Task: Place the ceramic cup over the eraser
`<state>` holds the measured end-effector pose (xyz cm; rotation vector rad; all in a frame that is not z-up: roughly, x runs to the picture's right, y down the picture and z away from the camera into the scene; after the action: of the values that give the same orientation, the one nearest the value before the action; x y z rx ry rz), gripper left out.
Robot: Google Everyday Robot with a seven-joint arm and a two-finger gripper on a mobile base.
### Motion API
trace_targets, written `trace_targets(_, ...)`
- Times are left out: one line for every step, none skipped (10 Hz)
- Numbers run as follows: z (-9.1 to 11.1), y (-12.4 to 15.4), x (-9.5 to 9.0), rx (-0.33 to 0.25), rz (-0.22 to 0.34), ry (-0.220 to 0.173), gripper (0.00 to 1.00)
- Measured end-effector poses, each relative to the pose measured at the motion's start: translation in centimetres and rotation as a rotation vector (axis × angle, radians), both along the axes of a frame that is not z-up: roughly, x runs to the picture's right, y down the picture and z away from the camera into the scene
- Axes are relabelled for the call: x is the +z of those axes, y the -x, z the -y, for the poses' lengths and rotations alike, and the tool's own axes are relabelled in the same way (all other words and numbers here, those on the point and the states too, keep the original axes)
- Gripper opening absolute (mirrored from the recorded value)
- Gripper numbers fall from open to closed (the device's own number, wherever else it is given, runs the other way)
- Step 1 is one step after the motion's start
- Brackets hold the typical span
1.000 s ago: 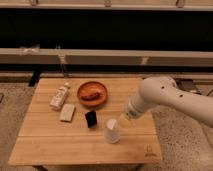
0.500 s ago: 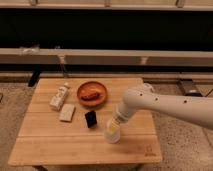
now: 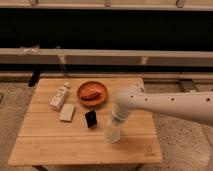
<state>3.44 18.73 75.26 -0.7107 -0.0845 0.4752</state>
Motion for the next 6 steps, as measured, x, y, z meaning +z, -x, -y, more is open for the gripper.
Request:
trace_targets(0.0,-0.4,0.0,-0.006,-0.009,-0.002,0.38)
trace_targets(0.0,-0.7,0.0,-0.015,-0.020,0.002,0.30)
trace_targets(0.2,-0.6,-0.1,-0.023,-0.022,0.004,0.18)
trace_targets(0.4,-1.0,-0.4,-0.028,-0.030,0.007,0.06)
trace_targets(1.0,-1.2,-0.7,-0.030,-0.028,0.004,0.02)
trace_targets(1.9,-1.2,-1.2,-0.031,-0.023,-0.005,0.00)
